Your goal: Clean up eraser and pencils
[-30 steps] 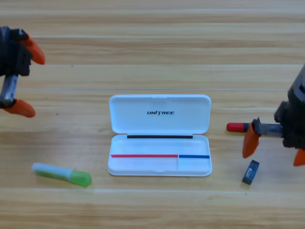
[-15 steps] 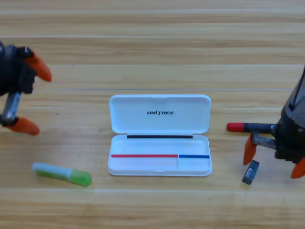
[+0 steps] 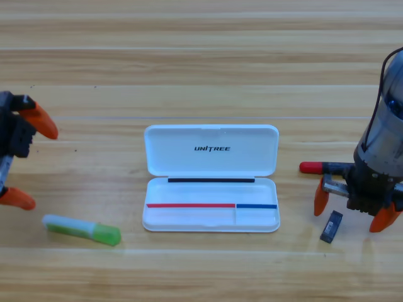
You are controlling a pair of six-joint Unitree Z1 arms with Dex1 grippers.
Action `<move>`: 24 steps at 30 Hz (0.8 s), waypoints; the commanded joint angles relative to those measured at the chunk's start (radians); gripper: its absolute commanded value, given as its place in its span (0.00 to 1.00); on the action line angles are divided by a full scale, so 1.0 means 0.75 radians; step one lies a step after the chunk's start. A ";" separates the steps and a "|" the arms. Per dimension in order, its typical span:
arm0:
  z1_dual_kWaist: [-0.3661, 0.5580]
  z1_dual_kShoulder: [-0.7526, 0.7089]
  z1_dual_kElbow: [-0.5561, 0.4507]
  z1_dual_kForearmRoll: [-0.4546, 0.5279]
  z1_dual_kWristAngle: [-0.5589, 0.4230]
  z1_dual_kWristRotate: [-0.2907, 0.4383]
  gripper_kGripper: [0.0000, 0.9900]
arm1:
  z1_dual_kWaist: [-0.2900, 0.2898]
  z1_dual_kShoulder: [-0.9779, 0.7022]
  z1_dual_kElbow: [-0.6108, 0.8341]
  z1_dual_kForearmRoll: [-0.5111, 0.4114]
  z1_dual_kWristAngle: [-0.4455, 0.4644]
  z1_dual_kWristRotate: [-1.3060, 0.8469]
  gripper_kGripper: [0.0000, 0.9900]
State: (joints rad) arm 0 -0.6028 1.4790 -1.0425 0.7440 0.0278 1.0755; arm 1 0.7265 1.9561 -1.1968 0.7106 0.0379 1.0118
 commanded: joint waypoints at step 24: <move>0.031 0.223 0.087 0.002 -0.256 0.215 1.00 | 0.099 0.147 0.013 -0.025 0.035 0.099 0.39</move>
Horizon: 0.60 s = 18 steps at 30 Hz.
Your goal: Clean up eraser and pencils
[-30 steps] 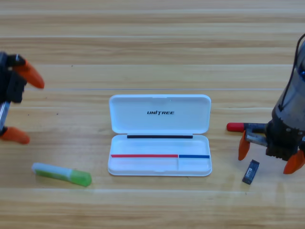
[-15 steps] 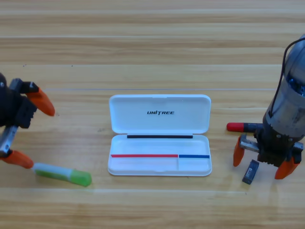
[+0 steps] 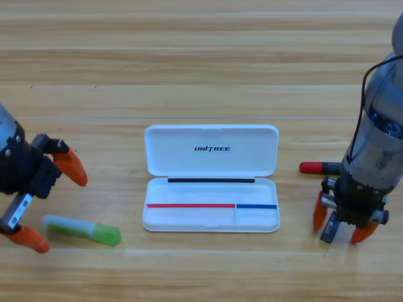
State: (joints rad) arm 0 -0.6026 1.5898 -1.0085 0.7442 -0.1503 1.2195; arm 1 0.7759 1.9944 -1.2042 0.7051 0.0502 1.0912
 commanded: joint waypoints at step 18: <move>0.047 0.275 0.050 -0.137 -0.016 0.074 1.00 | 0.064 0.067 -0.223 0.228 -0.083 -0.389 0.00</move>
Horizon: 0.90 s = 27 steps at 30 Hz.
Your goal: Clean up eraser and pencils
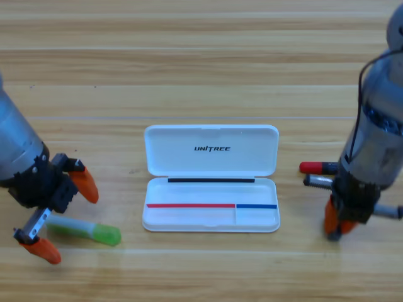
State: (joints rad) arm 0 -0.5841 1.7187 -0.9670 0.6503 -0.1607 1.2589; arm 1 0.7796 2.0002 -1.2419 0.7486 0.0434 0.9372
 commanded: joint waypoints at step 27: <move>-0.064 0.253 -0.067 -0.037 0.290 -0.124 0.99 | 0.108 -0.108 -0.259 0.432 0.147 -1.965 0.00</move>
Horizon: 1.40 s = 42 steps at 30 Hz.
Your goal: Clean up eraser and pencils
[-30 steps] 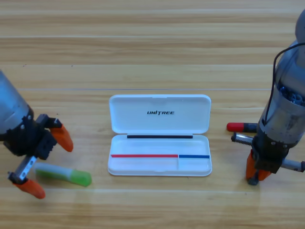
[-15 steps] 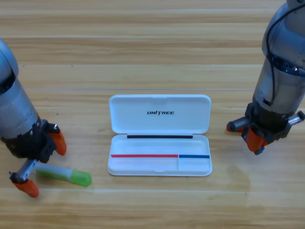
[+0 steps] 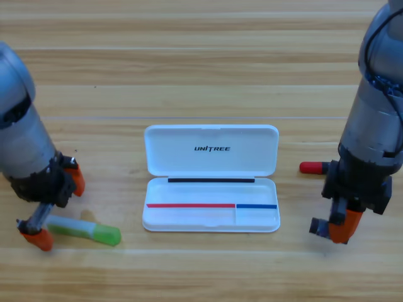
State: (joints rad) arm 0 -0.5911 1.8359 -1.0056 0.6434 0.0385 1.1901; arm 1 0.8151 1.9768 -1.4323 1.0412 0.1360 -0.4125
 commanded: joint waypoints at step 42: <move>-0.120 0.123 -0.081 0.022 -0.017 -0.120 0.76 | 0.194 0.400 -0.496 0.129 -0.171 -0.473 0.00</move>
State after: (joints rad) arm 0 -0.6679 1.9087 -1.0542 0.6452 0.0367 1.1089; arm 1 0.9316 2.1963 -1.7824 1.1296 0.0386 -0.7540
